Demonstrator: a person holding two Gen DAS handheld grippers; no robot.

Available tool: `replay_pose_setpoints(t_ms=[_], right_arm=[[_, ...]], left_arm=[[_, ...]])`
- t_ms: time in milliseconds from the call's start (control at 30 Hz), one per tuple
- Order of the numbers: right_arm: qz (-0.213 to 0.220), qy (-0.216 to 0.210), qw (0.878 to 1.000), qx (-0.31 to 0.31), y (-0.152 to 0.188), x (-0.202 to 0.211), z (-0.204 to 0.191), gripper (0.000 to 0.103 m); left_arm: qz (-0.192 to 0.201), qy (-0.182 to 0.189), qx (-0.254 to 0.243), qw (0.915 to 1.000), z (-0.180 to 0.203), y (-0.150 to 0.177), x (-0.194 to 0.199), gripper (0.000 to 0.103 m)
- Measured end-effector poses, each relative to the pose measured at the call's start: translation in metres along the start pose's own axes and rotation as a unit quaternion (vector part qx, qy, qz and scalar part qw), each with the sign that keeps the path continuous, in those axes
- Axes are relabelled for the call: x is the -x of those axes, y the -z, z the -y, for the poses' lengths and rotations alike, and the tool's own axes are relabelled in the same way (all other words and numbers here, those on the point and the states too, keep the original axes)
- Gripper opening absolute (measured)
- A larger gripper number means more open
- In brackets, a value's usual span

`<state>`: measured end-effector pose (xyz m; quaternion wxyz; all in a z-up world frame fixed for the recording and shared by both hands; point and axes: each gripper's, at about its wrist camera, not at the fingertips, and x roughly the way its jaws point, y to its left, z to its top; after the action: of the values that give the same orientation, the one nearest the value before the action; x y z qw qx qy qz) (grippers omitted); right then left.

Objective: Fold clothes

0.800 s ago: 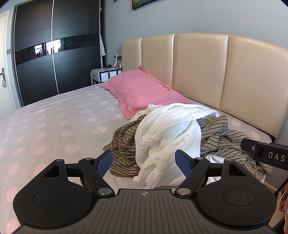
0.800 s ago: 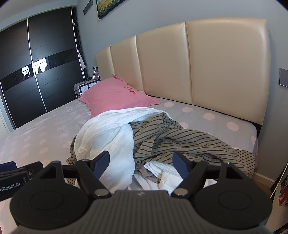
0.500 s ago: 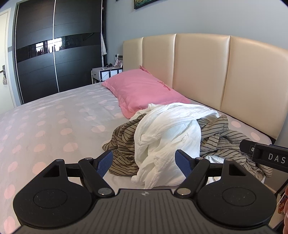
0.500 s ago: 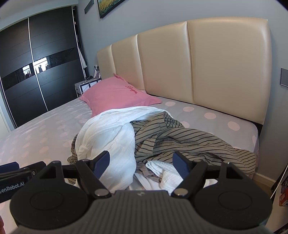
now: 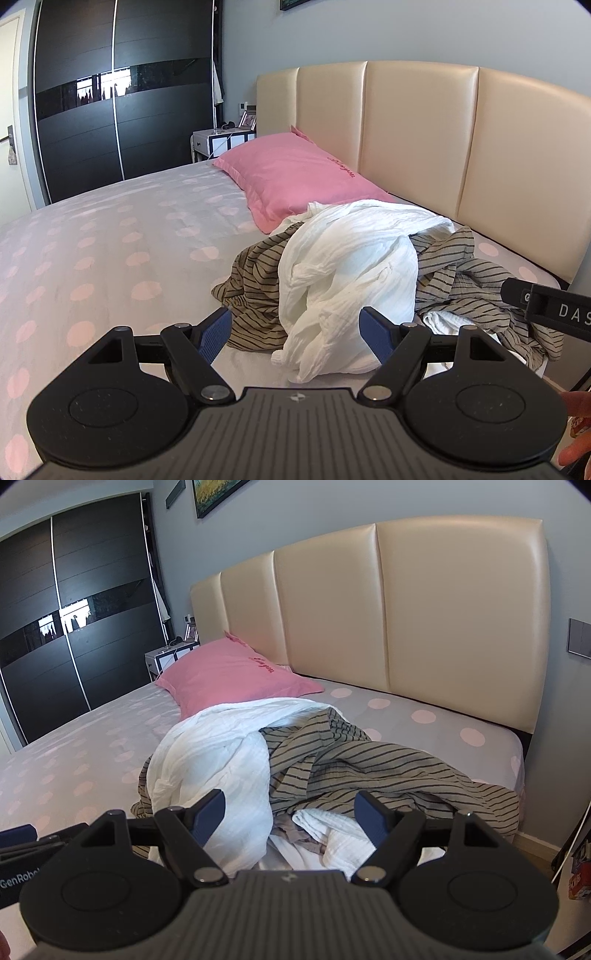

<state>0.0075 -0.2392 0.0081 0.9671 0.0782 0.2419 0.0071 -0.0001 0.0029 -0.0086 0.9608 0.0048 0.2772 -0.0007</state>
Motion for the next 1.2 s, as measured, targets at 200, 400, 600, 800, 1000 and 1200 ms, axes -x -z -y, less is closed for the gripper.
replay_pose_setpoints(t_ms=[200,400,600,800,1000,1200], right_arm=[[-0.002,-0.004,1.000,-0.002,-0.0004,-0.0018,0.0000,0.079],[-0.002,-0.007,1.000,-0.004,0.0007,-0.0009,-0.0006,0.079],[-0.001,-0.007,1.000,-0.004,0.0016,-0.0006,-0.0014,0.079],[-0.001,-0.008,1.000,-0.006,0.0010,0.0001,-0.0006,0.079],[-0.002,-0.010,1.000,-0.005,0.0011,0.0000,-0.0001,0.079],[-0.003,-0.011,1.000,-0.004,0.0013,-0.0006,-0.0011,0.079]], left_arm=[[-0.005,-0.004,0.006,1.0000,-0.0007,0.0004,-0.0026,0.075],[-0.006,-0.003,0.008,0.9999,-0.0007,0.0012,-0.0033,0.075],[-0.007,-0.005,0.009,0.9999,0.0017,0.0037,-0.0038,0.075],[-0.008,-0.007,0.010,0.9999,0.0024,0.0041,-0.0037,0.075],[-0.010,-0.008,0.011,0.9999,0.0032,0.0039,-0.0051,0.075],[-0.011,-0.008,0.011,0.9998,0.0035,0.0048,-0.0052,0.075]])
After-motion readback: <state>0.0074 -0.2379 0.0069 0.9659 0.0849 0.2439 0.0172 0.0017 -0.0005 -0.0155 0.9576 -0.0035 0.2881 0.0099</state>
